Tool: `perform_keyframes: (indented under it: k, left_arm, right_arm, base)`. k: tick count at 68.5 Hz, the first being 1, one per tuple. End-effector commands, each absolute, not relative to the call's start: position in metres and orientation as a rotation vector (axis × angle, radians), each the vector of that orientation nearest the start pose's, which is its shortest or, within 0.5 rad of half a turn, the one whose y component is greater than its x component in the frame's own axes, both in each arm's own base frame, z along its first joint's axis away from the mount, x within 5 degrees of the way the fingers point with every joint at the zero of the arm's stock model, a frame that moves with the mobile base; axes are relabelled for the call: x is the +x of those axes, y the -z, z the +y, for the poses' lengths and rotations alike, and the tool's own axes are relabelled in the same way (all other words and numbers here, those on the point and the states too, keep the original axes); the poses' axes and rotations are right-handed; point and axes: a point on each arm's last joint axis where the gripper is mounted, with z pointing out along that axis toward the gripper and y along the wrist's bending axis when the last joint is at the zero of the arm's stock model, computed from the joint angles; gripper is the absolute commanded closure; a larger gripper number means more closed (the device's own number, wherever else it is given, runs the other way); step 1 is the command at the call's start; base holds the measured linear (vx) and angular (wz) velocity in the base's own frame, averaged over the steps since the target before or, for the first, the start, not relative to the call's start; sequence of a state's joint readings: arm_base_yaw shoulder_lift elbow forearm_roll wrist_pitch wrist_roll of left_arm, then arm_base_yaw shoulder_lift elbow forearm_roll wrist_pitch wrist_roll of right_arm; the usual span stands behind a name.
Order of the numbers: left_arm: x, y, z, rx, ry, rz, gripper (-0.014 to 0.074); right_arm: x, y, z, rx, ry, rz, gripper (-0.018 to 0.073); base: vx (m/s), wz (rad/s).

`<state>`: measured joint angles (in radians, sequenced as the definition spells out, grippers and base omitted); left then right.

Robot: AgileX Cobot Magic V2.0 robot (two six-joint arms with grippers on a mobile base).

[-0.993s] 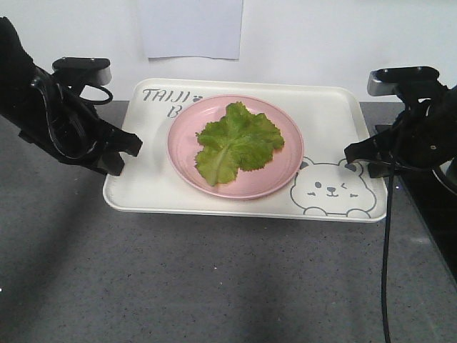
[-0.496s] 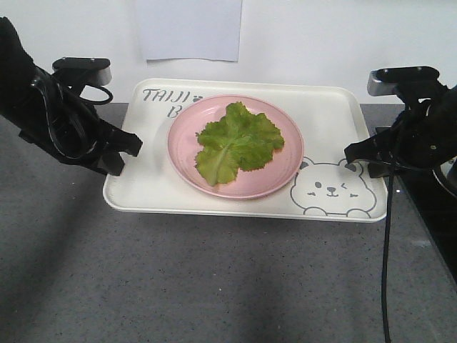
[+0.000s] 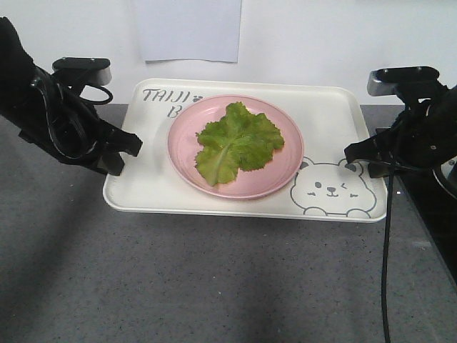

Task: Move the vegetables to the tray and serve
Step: 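Hold the tray level with both grippers as the base stops, then lower the tray onto the grey countertop with both grippers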

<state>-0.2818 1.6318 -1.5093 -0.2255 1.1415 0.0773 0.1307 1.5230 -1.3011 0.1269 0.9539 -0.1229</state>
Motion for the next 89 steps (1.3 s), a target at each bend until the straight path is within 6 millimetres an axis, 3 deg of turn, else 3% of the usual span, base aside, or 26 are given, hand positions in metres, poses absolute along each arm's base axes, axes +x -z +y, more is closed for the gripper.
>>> perform_keyframes:
  k: [1, 89]
  left_arm:
    - [0.3134, -0.3675, -0.1294, 0.42, 0.551, 2.538, 0.0602]
    - [0.3134, -0.3675, -0.1294, 0.42, 0.551, 2.538, 0.0602]
  right_arm:
    - [0.3099, -0.3405, 0.0619, -0.312, -0.259, 2.512, 0.0565]
    - [0.3099, -0.3405, 0.0619, -0.312, -0.259, 2.512, 0.0565]
  base:
    - [0.01, 0.0]
    - [0.0, 0.0]
